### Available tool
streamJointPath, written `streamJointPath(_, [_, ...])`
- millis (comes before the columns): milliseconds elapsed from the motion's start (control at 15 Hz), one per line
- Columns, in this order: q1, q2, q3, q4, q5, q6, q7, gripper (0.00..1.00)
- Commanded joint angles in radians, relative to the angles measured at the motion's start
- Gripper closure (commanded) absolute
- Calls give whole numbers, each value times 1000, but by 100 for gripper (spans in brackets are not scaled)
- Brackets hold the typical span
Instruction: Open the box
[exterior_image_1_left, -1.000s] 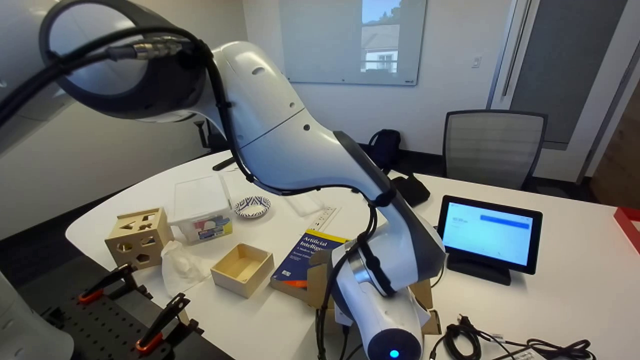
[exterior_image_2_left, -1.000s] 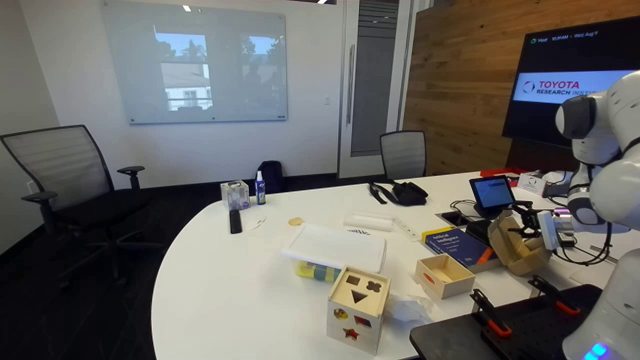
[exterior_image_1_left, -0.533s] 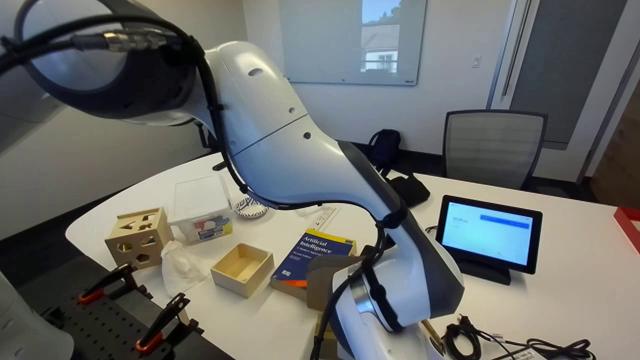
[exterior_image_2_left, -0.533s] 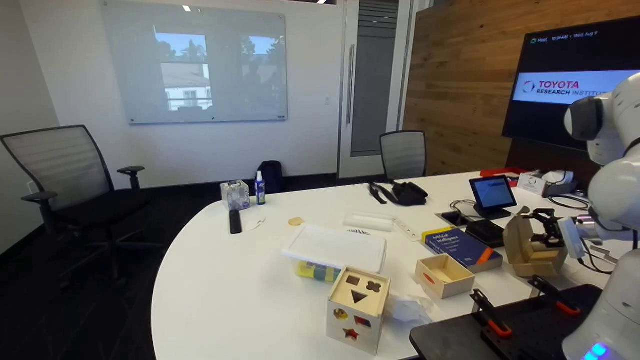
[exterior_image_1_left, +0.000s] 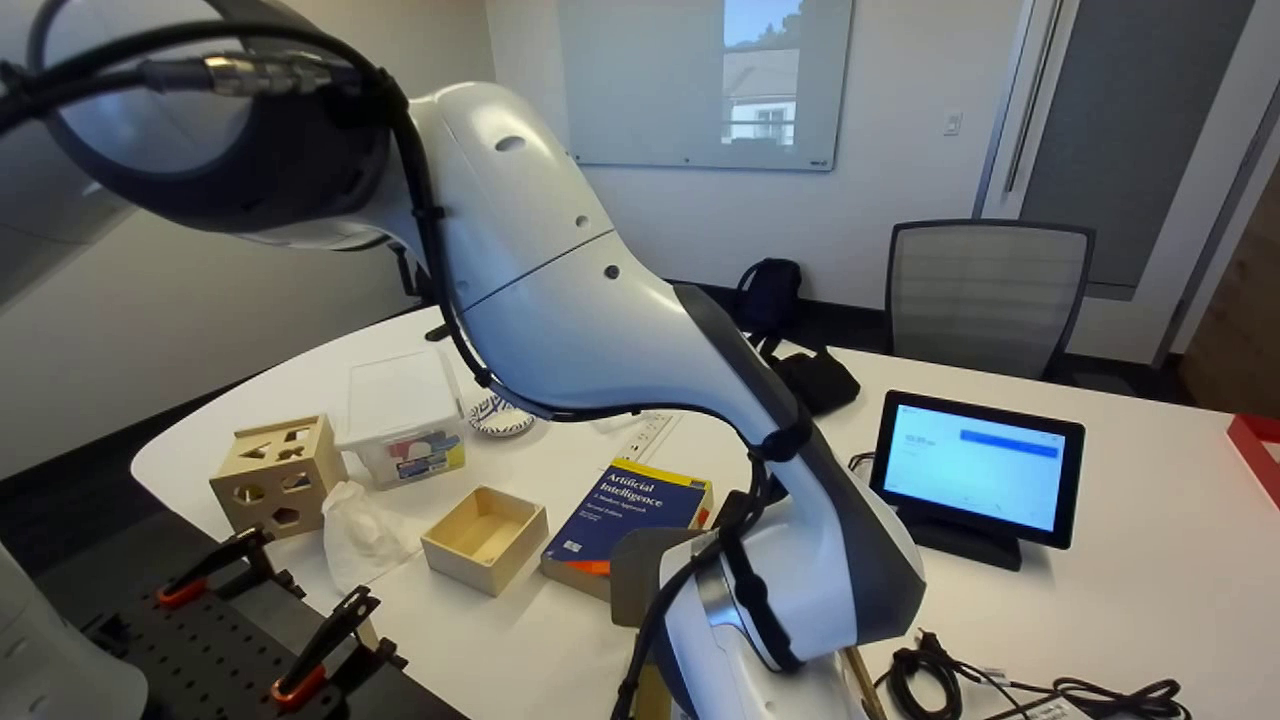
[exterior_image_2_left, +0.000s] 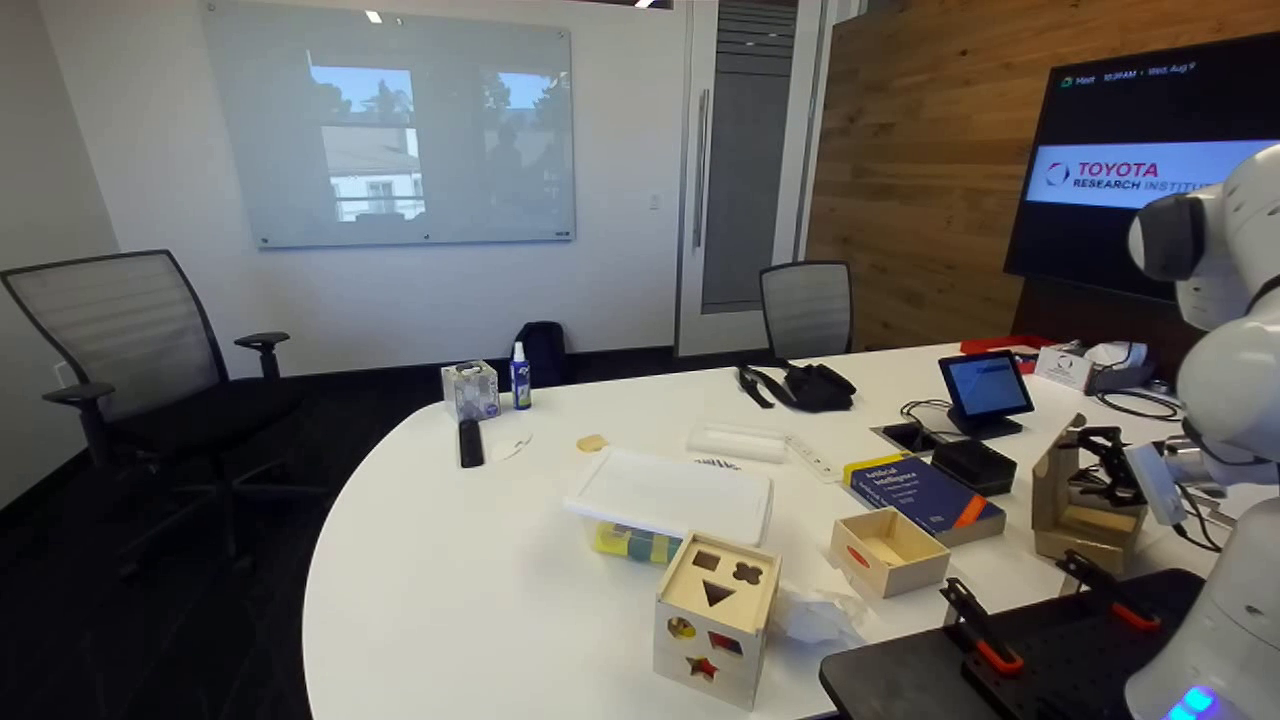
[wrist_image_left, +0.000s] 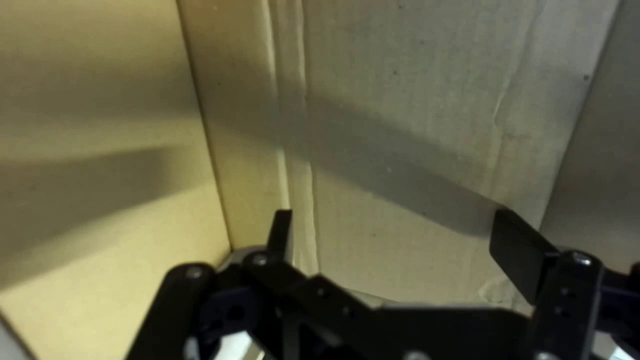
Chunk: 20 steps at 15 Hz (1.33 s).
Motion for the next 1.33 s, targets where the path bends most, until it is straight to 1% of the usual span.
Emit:
streamJointPath(0, [24, -40, -4, -37, -21, 30, 40, 0])
streamJointPath(400, [52, -20, -4, -12, -79, 77, 119, 0])
streamJointPath(867, [102, 16, 5, 53, -177, 142, 249, 0])
streamJointPath(1133, [97, 16, 8, 64, -213, 150, 284, 0])
streamJointPath(1267, [90, 2, 3, 49, -226, 147, 284, 0])
